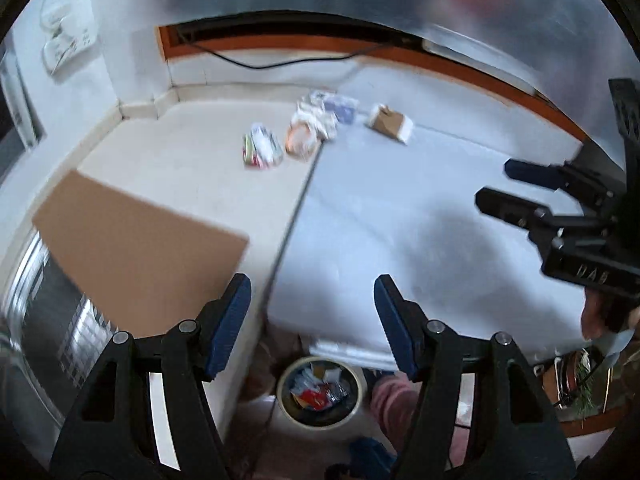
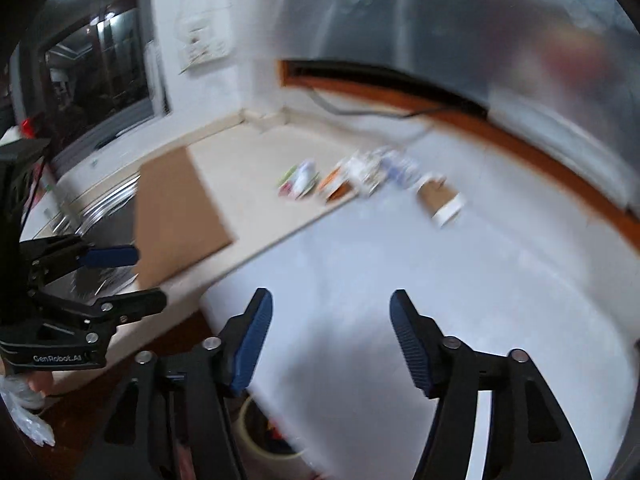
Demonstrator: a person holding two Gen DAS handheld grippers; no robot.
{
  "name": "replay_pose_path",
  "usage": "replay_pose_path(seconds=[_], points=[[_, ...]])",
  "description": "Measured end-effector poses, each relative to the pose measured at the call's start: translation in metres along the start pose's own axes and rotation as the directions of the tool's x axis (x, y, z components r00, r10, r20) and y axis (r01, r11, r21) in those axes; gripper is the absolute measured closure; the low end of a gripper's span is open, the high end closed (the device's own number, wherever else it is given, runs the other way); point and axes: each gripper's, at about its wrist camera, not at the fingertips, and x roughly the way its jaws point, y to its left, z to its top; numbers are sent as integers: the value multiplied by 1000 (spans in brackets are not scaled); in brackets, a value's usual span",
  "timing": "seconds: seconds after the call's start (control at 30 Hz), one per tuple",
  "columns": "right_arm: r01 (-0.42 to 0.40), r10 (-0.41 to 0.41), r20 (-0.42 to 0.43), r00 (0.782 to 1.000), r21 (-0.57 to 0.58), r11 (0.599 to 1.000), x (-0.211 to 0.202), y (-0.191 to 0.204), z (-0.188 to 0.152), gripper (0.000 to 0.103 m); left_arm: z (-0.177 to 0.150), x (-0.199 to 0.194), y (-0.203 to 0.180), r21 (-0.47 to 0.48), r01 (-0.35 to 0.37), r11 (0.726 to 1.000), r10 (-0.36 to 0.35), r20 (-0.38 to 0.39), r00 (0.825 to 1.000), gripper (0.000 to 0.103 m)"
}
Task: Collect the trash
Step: 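Raise both tools back up toward the counter of trash, then grasp the crumpled white paper with the left tool while the right tool grasps the brown paper cup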
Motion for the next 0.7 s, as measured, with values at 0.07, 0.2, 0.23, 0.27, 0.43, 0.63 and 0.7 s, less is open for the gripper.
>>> replay_pose_path(seconds=[0.07,0.2,0.23,0.27,0.43,0.63,0.7], points=[[11,-11,6,1000,11,1000,10,-25,26,32,28,17,-1,4,-10,1000,10,2,1000,42],[51,-51,1,999,42,998,58,-80,71,31,85,59,-1,2,-22,1000,22,18,1000,31],[58,-58,0,998,52,997,68,-92,78,31,99,71,-2,2,-28,1000,28,22,999,30],[65,-65,-3,998,67,996,80,-107,83,31,108,81,-2,-1,-33,999,33,24,999,30],[65,-59,-47,997,133,989,143,-158,98,31,150,144,-1,-44,-9,999,9,-5,1000,27],[60,-51,-69,996,132,989,192,-171,93,31,183,204,-6,-45,-30,999,30,-17,999,21],[64,-56,-76,996,112,992,205,-172,94,31,191,220,-7,-48,-28,998,26,-28,999,20]])
